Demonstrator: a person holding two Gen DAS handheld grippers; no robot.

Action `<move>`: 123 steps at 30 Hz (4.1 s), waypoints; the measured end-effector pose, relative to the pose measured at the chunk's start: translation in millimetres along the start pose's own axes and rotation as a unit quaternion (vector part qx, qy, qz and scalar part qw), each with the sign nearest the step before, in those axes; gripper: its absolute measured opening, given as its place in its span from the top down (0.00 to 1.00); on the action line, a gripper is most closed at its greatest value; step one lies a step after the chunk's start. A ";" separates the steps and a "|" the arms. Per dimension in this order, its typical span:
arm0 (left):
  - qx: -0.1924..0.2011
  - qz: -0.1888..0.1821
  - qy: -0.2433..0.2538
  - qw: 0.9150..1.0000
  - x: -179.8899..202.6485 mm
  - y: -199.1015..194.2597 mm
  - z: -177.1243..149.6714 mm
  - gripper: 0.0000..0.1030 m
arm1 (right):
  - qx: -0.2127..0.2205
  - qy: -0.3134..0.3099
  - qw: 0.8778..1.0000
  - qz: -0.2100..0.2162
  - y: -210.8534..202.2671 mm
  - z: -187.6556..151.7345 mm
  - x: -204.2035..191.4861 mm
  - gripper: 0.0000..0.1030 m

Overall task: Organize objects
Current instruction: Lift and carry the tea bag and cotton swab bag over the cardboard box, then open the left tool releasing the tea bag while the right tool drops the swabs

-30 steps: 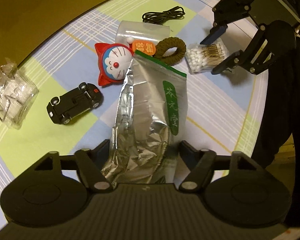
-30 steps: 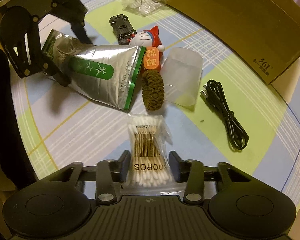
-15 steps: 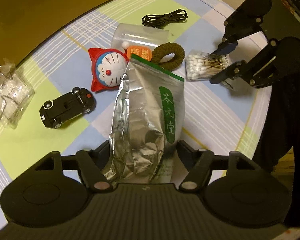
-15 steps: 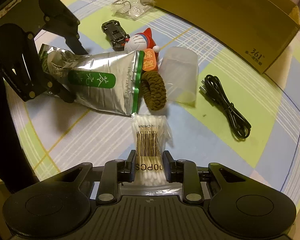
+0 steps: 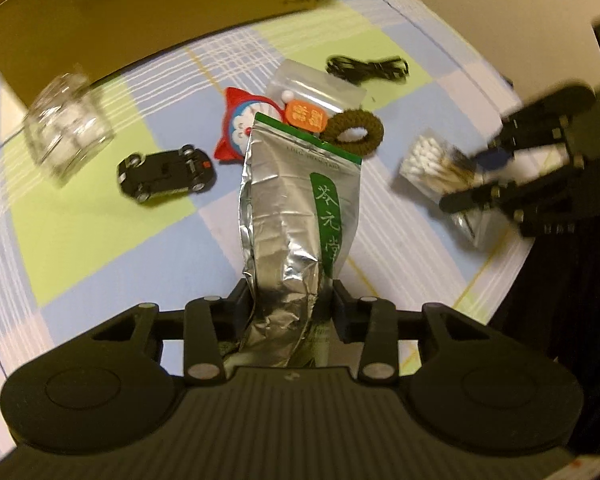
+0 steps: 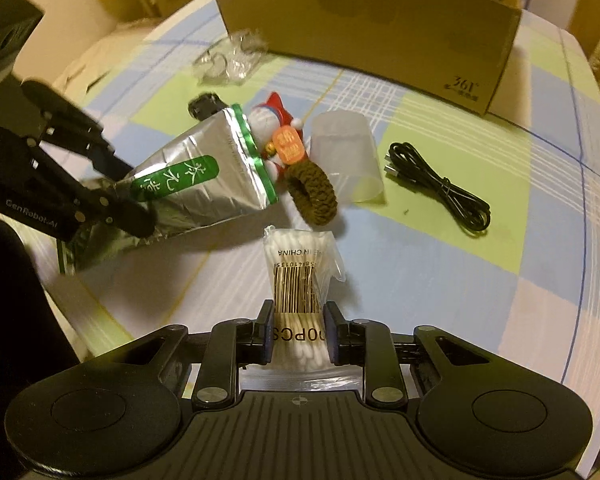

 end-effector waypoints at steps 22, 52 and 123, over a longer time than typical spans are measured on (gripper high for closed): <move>0.119 0.045 -0.125 0.984 18.3 -101.1 -9.5 0.66 | 0.072 0.017 0.997 -0.036 -58.7 37.6 -40.9 0.79; 0.155 0.060 -0.113 0.980 0.2 -136.4 68.8 0.66 | 0.107 0.012 0.991 -0.073 -89.1 115.5 16.3 0.79; 0.208 0.107 -0.145 0.962 -129.2 -107.1 246.9 0.54 | 0.194 0.132 0.967 -0.095 -26.9 260.4 169.4 0.63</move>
Point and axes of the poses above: each gripper's, at about its wrist camera, not at the fingertips, and y roughly the way its jaws point, x to its right, z to its top, the point moved 4 cm from there along y, roughly the way its jaws point, and after that the axes turned 6 degrees about -y, right-handed, at the moved point
